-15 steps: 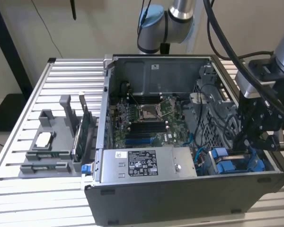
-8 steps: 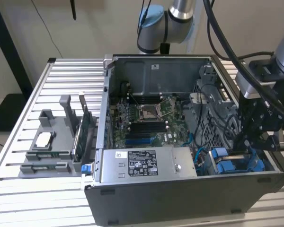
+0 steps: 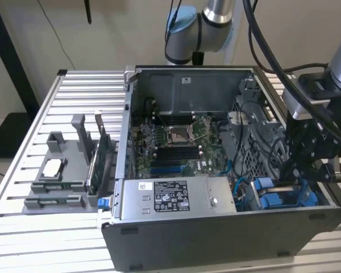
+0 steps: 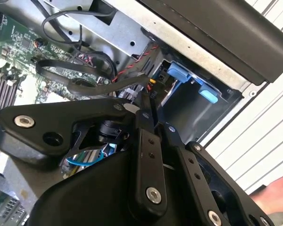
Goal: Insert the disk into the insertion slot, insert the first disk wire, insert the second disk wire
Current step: 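Insert the second disk wire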
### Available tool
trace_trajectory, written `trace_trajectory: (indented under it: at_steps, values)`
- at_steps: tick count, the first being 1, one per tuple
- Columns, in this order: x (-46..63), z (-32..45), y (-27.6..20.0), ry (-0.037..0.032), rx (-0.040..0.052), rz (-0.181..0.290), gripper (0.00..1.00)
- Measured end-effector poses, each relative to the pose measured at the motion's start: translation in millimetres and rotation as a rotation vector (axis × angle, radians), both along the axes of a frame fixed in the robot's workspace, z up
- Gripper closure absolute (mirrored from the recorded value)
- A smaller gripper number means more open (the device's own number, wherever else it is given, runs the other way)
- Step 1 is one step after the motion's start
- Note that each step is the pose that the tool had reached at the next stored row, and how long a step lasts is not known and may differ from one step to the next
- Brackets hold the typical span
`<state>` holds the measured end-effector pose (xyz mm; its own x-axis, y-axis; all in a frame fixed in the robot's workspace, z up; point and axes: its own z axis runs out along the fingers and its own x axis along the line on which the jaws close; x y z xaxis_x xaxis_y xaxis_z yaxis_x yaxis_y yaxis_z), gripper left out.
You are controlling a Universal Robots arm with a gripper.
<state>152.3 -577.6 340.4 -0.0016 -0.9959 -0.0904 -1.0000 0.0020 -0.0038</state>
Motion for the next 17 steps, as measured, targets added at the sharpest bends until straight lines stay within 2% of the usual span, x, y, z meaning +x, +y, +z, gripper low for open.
trace_trajectory:
  at_steps: [11,15,17]
  values:
    - [0.0,-4.9,-0.5,0.0,-0.0006,0.0,0.84]
    - [0.0,-1.2,-0.5,0.002,0.0022,0.0,0.84]
    - [0.0,3.2,-0.5,0.0025,-0.0013,0.0,0.84]
